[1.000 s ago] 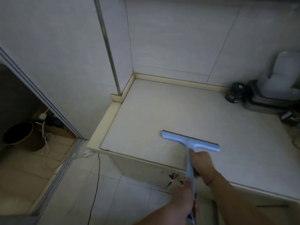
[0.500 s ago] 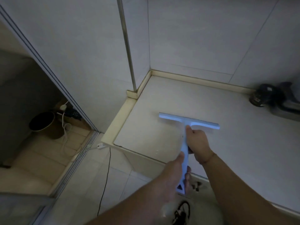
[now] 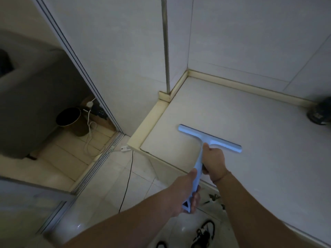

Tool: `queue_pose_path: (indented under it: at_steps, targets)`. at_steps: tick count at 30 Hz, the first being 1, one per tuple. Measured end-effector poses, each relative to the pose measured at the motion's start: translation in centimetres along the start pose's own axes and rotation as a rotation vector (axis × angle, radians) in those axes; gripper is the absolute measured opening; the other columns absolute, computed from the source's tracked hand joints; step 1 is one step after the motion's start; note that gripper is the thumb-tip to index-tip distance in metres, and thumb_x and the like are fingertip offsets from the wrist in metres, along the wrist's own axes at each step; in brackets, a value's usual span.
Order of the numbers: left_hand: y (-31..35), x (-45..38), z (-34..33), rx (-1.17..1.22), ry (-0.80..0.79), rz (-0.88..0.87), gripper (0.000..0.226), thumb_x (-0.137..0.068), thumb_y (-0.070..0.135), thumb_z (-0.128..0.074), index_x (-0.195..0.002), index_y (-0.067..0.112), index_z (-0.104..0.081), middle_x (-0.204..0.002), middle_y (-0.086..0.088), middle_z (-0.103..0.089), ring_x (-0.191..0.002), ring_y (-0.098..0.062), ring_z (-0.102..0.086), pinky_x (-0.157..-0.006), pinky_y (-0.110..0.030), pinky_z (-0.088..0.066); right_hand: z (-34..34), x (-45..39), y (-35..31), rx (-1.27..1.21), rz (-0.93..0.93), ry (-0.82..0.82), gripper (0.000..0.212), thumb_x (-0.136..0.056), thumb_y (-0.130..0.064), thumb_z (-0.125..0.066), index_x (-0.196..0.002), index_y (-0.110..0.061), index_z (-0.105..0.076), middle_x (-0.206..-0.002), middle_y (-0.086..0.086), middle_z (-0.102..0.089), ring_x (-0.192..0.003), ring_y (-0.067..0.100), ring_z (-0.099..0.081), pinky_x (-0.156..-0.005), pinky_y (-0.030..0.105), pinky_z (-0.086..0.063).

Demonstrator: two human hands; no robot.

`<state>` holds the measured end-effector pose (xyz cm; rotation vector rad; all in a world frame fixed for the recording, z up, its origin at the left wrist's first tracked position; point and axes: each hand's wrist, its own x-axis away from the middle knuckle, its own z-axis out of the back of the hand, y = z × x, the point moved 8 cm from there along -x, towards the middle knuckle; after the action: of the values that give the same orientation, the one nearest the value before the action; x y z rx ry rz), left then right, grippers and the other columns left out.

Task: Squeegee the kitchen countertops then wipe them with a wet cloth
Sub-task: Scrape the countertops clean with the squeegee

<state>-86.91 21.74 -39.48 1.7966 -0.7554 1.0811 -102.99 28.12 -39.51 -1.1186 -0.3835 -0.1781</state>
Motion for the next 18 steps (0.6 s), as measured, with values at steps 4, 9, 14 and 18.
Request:
queue_pose_path:
  at_steps: [4,9,14,18]
  targets:
    - [-1.9,0.6,0.6,0.014,-0.004,0.04,0.061,-0.092,0.065,-0.038,-0.068,0.009,-0.045,-0.05,-0.003,-0.037,-0.032,-0.014,-0.03,-0.036,-0.012,-0.024,-0.4,2.0,0.9,-0.003,-0.016,-0.021,0.061,-0.102,-0.029,-0.043,-0.046,-0.006,-0.039,-0.038,0.007,-0.039,-0.032,0.021,-0.043,-0.039,0.023,-0.036]
    - [-3.0,1.3,0.5,0.002,0.008,0.033,0.062,-0.094,0.064,-0.034,-0.065,0.01,-0.043,-0.049,-0.003,-0.036,-0.033,-0.015,-0.029,-0.038,-0.013,-0.023,-0.6,3.4,1.2,0.001,-0.039,-0.064,0.061,-0.103,-0.031,-0.041,-0.047,-0.005,-0.04,-0.035,0.007,-0.04,-0.024,0.016,-0.041,-0.033,0.02,-0.032]
    - [-3.4,1.6,0.4,-0.038,0.041,0.014,0.062,-0.094,0.064,-0.033,-0.066,0.01,-0.043,-0.047,-0.003,-0.037,-0.032,-0.016,-0.031,-0.038,-0.015,-0.024,-0.2,4.1,1.2,-0.014,-0.074,-0.064,0.06,-0.103,-0.03,-0.041,-0.048,-0.006,-0.041,-0.04,0.009,-0.041,-0.032,0.02,-0.044,-0.031,0.018,-0.032]
    - [-3.3,2.0,0.9,-0.062,0.077,-0.013,0.062,-0.095,0.062,-0.032,-0.064,0.01,-0.042,-0.046,-0.003,-0.036,-0.031,-0.016,-0.03,-0.038,-0.014,-0.023,-0.4,4.4,1.4,-0.029,-0.093,-0.085,0.063,-0.103,-0.032,-0.041,-0.046,-0.005,-0.041,-0.029,0.003,-0.04,-0.028,0.02,-0.043,-0.034,0.019,-0.033]
